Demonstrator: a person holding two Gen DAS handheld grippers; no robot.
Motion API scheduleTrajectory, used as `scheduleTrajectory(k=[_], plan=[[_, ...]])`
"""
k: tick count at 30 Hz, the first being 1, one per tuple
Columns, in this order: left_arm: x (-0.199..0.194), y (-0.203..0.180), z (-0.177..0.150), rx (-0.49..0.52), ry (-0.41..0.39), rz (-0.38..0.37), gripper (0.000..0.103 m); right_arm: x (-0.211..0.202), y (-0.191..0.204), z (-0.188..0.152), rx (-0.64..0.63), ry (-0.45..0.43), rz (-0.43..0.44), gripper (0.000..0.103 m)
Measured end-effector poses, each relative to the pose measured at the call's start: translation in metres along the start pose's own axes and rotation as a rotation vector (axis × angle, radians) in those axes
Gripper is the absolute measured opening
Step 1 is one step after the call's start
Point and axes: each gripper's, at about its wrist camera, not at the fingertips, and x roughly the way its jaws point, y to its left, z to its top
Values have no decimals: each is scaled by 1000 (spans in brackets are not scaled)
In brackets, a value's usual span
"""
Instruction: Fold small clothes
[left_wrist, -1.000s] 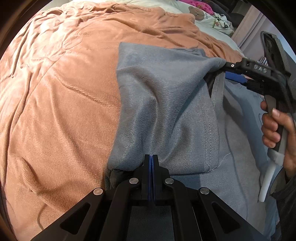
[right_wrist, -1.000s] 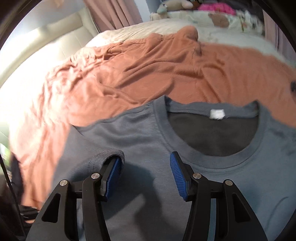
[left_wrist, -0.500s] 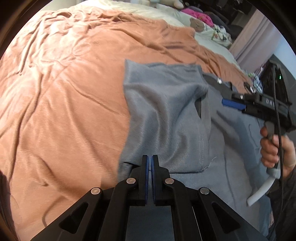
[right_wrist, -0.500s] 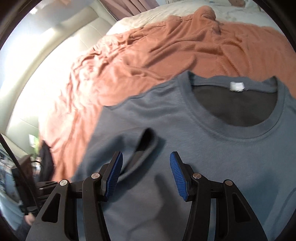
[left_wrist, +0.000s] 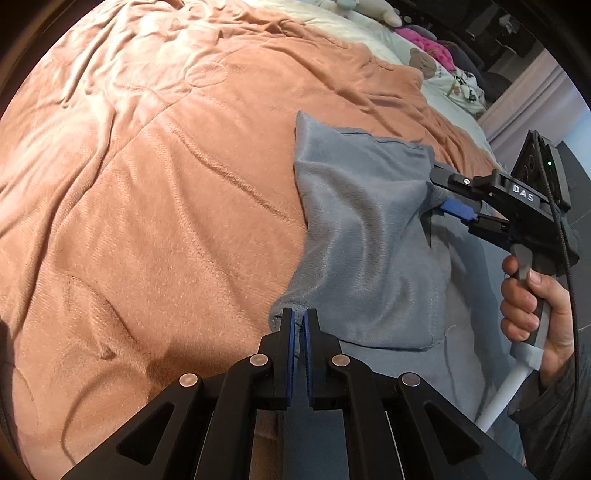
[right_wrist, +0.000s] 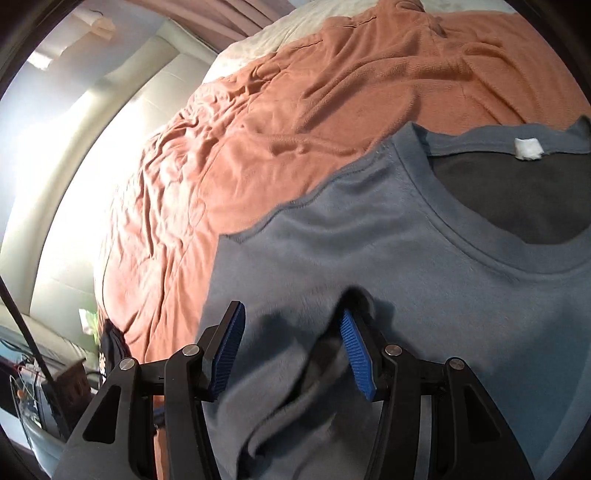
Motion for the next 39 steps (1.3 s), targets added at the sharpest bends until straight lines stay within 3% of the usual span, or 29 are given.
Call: scheduleTrajectory(k=[1,2,3,5,13,15,19,20,22,24,28,31,35,37,39], plan=[[-1,0,0,2,-1,0,5,3,1,2,-10,-5,-15,48],[-2,0,-1,6,-2,0,5,5,4,0,-22,-12,-28,37],[-2,1,-2,8,-2,0,5,6,6,0,-29,-16,-33,19],[-3,2,-3,14,0,1,5,2,6,-1,-29,-32,-32,1],[0,-1,-4,22,8,15,5,-41,8,0,-5,-135,-71,0],[-1,-3,-3,24,7,18,5,-43,12,-3,-20,-121,-88,0],[-13,0,-2,17,-21,-3,7,-28,9,-8,-6,0,-164,0],[-15,1,-1,15,-31,-4,10,-27,6,-11,2,15,-169,3],[-20,4,1,5,-53,-3,35,-27,0,-15,19,32,-147,21],[-23,6,3,-6,-78,3,48,-30,-6,-18,47,24,-110,66],[-19,9,5,-28,-78,-6,48,-36,-15,-17,63,-21,-98,69],[-10,8,3,-34,-60,7,48,-28,-21,-19,105,-15,-26,68],[1,4,1,-31,-13,39,48,-10,-28,-17,105,11,-12,46],[1,3,0,-29,-12,42,48,-3,-31,-15,107,17,-40,28],[1,2,-1,-13,-11,49,44,1,-34,-11,107,17,-71,2]])
